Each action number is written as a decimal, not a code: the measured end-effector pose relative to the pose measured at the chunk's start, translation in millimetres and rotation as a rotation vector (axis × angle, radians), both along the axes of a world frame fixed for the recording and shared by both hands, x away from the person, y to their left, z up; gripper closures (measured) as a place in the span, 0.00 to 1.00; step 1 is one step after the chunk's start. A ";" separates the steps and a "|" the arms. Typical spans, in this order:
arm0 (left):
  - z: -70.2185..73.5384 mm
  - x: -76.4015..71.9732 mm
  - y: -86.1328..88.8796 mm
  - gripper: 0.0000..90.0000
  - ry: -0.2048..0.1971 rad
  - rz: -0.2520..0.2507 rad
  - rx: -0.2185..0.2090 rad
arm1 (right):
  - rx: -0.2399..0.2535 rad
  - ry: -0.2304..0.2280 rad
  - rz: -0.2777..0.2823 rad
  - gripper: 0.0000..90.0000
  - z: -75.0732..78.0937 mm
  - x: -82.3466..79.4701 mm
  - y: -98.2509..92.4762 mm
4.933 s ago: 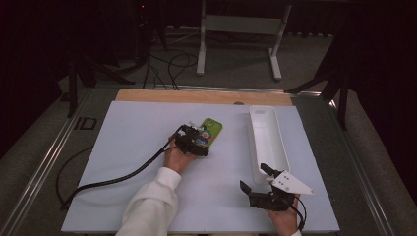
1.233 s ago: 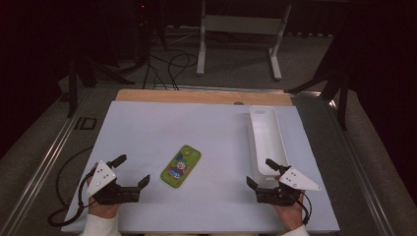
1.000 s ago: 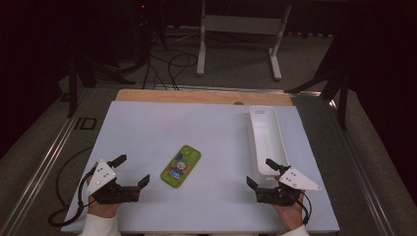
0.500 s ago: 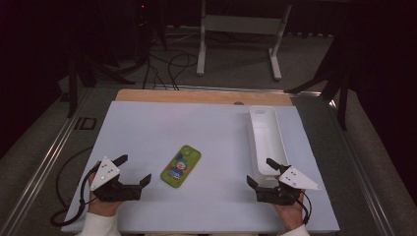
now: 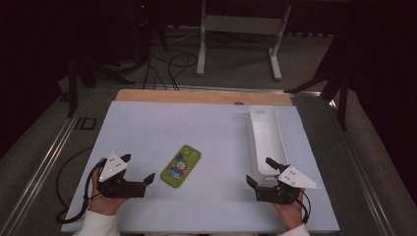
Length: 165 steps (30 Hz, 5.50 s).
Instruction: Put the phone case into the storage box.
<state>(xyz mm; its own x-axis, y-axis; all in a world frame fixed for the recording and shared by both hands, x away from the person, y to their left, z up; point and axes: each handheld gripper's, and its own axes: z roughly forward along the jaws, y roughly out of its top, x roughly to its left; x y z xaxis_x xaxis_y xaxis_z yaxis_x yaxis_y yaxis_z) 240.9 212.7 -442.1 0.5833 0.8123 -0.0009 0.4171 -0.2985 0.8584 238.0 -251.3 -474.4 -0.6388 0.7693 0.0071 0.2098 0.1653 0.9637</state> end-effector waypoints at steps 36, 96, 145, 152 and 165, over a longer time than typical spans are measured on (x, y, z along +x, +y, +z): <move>-4.0 33.4 -32.3 0.00 0.167 0.004 0.185 | 0.004 0.005 -0.006 0.09 -1.3 0.2 3.5; -32.2 60.8 -72.4 0.00 0.277 -0.005 0.262 | 0.011 0.006 -0.013 0.09 -0.1 0.1 4.1; -61.0 63.6 -103.4 0.00 0.344 -0.008 0.314 | 0.012 0.009 -0.014 0.09 -0.2 -0.9 5.5; -64.9 64.1 -105.0 0.00 0.356 -0.009 0.325 | 0.007 0.003 -0.011 0.09 0.0 -1.0 5.8; -69.2 64.3 -105.5 0.04 0.393 -0.016 0.324 | 0.009 0.005 -0.015 0.09 0.4 -1.7 6.2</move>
